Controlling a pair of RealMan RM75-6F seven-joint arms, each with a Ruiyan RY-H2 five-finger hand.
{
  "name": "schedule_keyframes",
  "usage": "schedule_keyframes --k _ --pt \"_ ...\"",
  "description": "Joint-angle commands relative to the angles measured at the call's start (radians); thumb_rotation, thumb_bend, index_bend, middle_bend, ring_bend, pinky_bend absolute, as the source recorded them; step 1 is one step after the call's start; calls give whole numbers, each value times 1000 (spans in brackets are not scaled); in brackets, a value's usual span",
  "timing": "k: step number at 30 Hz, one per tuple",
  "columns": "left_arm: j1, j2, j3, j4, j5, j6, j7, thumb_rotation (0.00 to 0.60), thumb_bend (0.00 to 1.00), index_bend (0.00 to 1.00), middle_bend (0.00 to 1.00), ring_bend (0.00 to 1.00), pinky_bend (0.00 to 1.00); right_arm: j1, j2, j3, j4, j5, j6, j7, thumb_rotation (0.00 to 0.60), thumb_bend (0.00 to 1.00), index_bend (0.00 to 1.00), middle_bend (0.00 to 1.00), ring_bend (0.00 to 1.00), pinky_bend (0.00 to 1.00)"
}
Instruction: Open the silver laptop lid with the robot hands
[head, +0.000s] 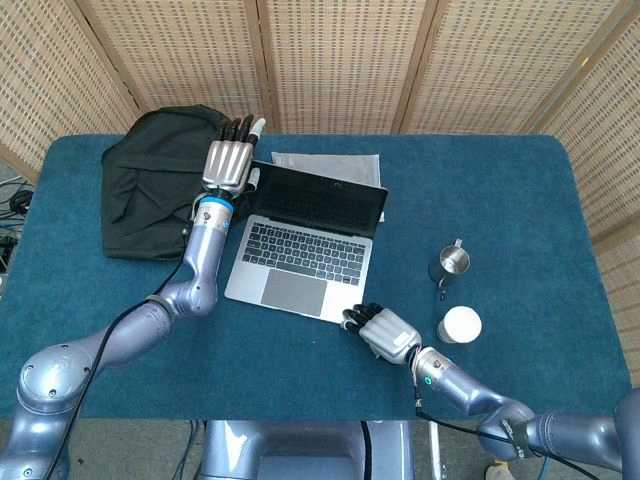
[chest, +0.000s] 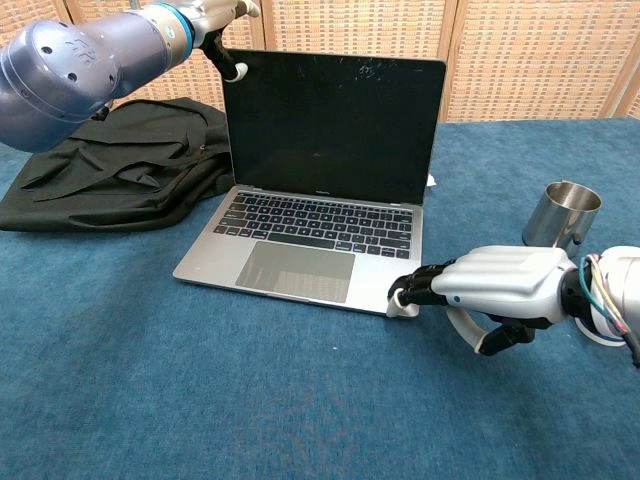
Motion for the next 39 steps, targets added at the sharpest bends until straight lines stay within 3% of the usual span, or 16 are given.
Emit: schedule_keyframes --k 1,9,18,19,22,24,26,28,31,36,39 --pt "-2 2 0 -1 6 6 -4 600 479 0 0 0 0 -3 3 2 0 -3 8 9 600 1000 120 76 44 137" --pt "34 64 -4 -124 9 67 -4 600 480 0 0 0 0 -11 48 20 -58 -13 55 15 600 1000 120 76 43 137" --pt "161 280 -9 -491 109 207 -78 600 455 0 0 0 0 -75 202 61 -201 -61 221 60 600 1000 120 76 44 137" --pt "183 316 -7 -541 126 225 -88 600 423 0 0 0 0 -94 228 62 -214 -73 256 72 600 1000 120 76 44 137" --pt "258 427 -2 -680 185 276 -138 600 72 0 0 0 0 -152 288 56 -222 -110 352 114 600 1000 120 76 41 137" --pt "316 494 17 -749 238 306 -177 600 0 0 0 0 0 -197 319 52 -202 -131 424 149 600 985 120 76 29 137" --pt "371 548 44 -801 291 336 -217 600 0 0 0 0 0 -242 335 56 -166 -136 496 189 600 856 120 73 11 137" --pt "436 590 78 -843 347 385 -260 600 0 0 0 0 0 -284 342 64 -125 -127 554 244 600 566 120 61 0 135" --pt "529 630 129 -894 414 460 -322 600 0 0 0 0 0 -346 335 86 -59 -87 637 321 600 260 119 20 0 91" --pt "713 659 253 -976 491 608 -383 600 0 0 0 0 0 -451 298 109 15 -27 754 413 600 43 99 0 0 25" --pt "800 666 325 -1015 516 661 -390 600 0 0 0 0 0 -497 296 101 11 -29 795 436 600 0 70 0 0 10"
